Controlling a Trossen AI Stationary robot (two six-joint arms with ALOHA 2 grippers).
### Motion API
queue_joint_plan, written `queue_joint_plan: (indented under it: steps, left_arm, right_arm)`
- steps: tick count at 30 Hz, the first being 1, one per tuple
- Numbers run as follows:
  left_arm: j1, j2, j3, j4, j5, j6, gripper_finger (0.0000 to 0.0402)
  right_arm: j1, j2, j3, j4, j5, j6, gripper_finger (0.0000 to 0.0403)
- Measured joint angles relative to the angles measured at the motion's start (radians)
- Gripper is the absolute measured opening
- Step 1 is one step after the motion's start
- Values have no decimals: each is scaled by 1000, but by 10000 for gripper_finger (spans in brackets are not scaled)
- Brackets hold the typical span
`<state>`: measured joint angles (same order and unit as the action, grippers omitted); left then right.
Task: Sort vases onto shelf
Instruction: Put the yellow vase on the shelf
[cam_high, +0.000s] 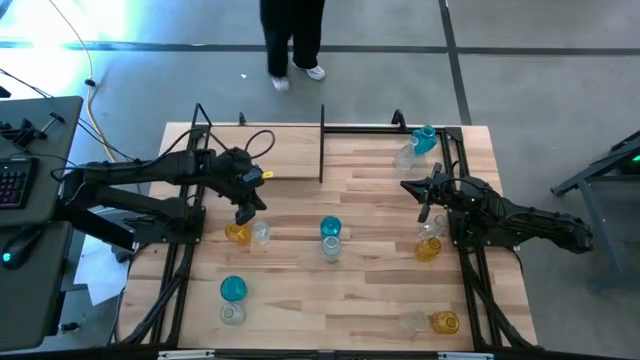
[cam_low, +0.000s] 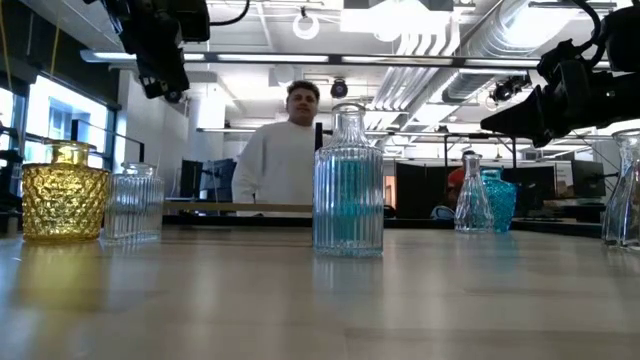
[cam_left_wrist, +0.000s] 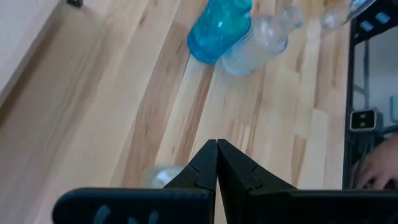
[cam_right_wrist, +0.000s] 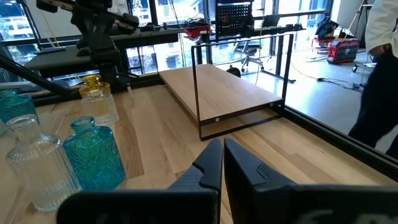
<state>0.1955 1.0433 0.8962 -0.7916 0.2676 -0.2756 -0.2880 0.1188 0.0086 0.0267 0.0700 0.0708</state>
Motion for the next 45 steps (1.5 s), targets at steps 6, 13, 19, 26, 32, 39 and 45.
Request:
queue_joint_plan:
  steps: [6,13,19,26,32,39,45]
  left_arm:
    - [0,50,69,-129,-2,-2,1]
    - [0,119,145,-223,-2,15,12]
    - [-28,206,220,-355,-6,22,61]
    - [-107,270,223,-401,-7,25,131]
    - [-165,303,223,-409,-9,17,175]
    - [-210,319,223,-523,-31,15,195]
    - [-211,319,223,-571,-63,-62,210]
  right_arm:
    - [0,0,0,0,0,0,0]
    - [0,0,0,0,0,0,0]
    - [0,0,0,0,0,0,0]
    - [0,0,0,0,0,0,0]
    - [0,0,0,0,0,0,0]
    - [0,0,0,0,0,0,0]
    - [0,0,0,0,0,0,0]
